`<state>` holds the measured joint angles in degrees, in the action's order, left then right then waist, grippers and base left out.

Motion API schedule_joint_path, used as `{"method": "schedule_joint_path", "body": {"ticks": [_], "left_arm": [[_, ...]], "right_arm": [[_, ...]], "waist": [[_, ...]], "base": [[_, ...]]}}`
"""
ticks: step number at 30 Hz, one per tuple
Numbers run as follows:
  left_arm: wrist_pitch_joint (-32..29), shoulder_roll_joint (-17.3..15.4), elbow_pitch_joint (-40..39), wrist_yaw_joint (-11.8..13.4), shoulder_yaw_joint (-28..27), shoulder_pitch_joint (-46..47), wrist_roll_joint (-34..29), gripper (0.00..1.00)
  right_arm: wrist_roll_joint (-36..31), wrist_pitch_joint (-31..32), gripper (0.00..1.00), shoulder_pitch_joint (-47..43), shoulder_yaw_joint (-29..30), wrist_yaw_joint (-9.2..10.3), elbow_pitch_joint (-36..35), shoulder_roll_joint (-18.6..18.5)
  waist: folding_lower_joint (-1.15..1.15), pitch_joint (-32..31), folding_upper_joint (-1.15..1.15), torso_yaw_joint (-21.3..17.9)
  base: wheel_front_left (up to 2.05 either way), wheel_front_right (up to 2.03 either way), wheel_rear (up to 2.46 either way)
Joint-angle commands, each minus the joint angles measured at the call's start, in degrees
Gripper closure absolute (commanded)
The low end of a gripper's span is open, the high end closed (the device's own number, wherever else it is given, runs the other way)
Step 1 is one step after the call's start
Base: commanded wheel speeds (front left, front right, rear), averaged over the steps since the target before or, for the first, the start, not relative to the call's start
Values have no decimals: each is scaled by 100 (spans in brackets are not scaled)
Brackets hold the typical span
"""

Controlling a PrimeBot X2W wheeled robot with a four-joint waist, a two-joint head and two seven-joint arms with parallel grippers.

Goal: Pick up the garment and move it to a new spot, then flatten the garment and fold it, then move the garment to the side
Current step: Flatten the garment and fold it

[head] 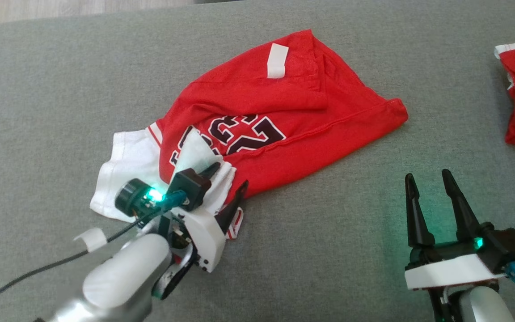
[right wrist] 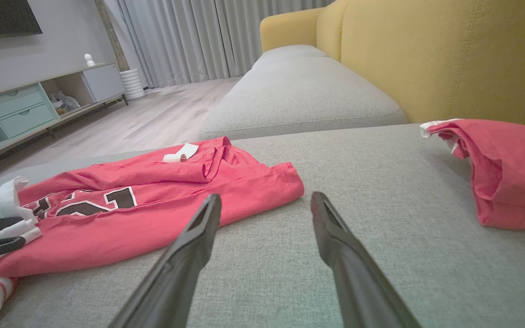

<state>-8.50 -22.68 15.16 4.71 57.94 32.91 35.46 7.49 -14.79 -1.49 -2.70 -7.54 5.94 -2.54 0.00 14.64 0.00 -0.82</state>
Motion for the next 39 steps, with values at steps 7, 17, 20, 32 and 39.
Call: {"method": "schedule_joint_path", "body": {"ticks": [7,17,20,32,39], "left_arm": [[152,152,524,40,-174,309,-56,0],[326,82,747,154,-137,378,-195,100],[469,-5,509,229,-194,272,-175,100],[1384,-793,-1327,1155,-726,-451,-371,100],[1746,-1023,-1654,1371,-956,-668,-363,100]], "right_arm": [[-96,-21,0,154,-126,5,-185,-34],[-54,-21,0,63,-153,5,-158,-33],[-44,-21,0,-18,-122,5,-149,-33],[-256,-21,0,226,-257,5,-41,-342],[-283,-20,0,1239,-407,5,1358,-707]], "waist": [[0,-26,0,52],[0,-176,0,-35],[0,-282,0,0],[0,-523,0,772],[0,-410,0,1262]], "base": [[0,0,0],[0,0,0],[0,0,0],[0,0,0],[0,0,0]]}}
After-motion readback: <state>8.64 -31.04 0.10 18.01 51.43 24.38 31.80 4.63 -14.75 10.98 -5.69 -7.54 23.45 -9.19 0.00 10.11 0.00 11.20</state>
